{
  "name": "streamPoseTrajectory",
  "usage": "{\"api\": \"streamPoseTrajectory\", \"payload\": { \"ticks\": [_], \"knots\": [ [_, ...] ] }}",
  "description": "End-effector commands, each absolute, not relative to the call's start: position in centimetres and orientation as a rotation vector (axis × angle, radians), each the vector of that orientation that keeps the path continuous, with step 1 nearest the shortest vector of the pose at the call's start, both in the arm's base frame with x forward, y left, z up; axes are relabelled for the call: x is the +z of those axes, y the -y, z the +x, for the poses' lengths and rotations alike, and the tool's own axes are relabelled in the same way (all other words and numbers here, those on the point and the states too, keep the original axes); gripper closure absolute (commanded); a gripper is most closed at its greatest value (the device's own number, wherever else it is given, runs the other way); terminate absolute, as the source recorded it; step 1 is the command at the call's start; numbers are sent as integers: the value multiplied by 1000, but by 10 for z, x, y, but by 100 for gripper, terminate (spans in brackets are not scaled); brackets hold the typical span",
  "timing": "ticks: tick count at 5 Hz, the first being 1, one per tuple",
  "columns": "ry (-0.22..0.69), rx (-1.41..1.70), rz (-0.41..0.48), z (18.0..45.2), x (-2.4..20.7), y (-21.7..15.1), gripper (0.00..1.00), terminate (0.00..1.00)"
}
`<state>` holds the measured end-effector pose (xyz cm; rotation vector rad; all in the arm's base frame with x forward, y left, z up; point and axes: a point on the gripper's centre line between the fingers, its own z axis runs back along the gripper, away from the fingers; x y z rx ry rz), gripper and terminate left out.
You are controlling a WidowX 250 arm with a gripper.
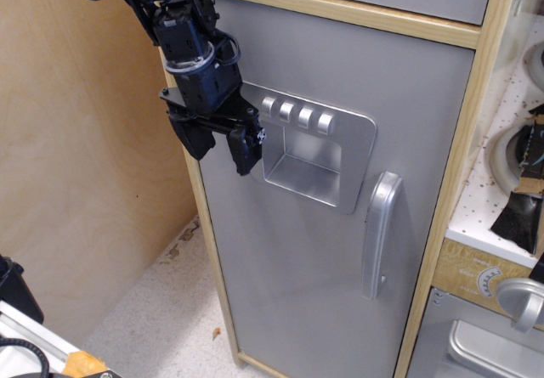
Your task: Open fridge
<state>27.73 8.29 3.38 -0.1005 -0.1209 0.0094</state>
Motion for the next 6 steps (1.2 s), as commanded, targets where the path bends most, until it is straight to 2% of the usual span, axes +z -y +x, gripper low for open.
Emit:
{"api": "streamPoseTrajectory", "payload": {
  "ticks": [1,4,6],
  "knots": [
    [121,9,-101,277,34,-83,0,0],
    [186,85,-72,282,57,30,0,0],
    [275,39,-60,292,44,61,0,0]
  ]
}}
